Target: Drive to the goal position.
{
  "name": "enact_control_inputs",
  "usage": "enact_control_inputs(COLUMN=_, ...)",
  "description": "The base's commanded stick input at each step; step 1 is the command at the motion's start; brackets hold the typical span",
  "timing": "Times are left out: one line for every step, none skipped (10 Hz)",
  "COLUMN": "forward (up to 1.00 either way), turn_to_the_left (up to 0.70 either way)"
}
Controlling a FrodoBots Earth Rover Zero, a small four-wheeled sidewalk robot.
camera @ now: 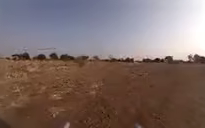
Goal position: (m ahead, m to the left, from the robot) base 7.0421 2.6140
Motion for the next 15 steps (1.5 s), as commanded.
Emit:
enact_control_inputs(forward=0.50, turn_to_the_left=-0.11)
enact_control_inputs(forward=0.50, turn_to_the_left=-0.17)
enact_control_inputs(forward=0.50, turn_to_the_left=-0.08)
enact_control_inputs(forward=0.50, turn_to_the_left=0.00)
enact_control_inputs(forward=0.50, turn_to_the_left=0.00)
enact_control_inputs(forward=0.50, turn_to_the_left=0.00)
enact_control_inputs(forward=0.50, turn_to_the_left=0.00)
enact_control_inputs(forward=0.50, turn_to_the_left=0.00)
enact_control_inputs(forward=0.50, turn_to_the_left=0.00)
enact_control_inputs(forward=0.50, turn_to_the_left=0.00)
enact_control_inputs(forward=0.50, turn_to_the_left=0.00)
enact_control_inputs(forward=0.50, turn_to_the_left=0.00)
enact_control_inputs(forward=0.50, turn_to_the_left=0.00)
enact_control_inputs(forward=0.50, turn_to_the_left=0.00)
enact_control_inputs(forward=0.50, turn_to_the_left=-0.02)
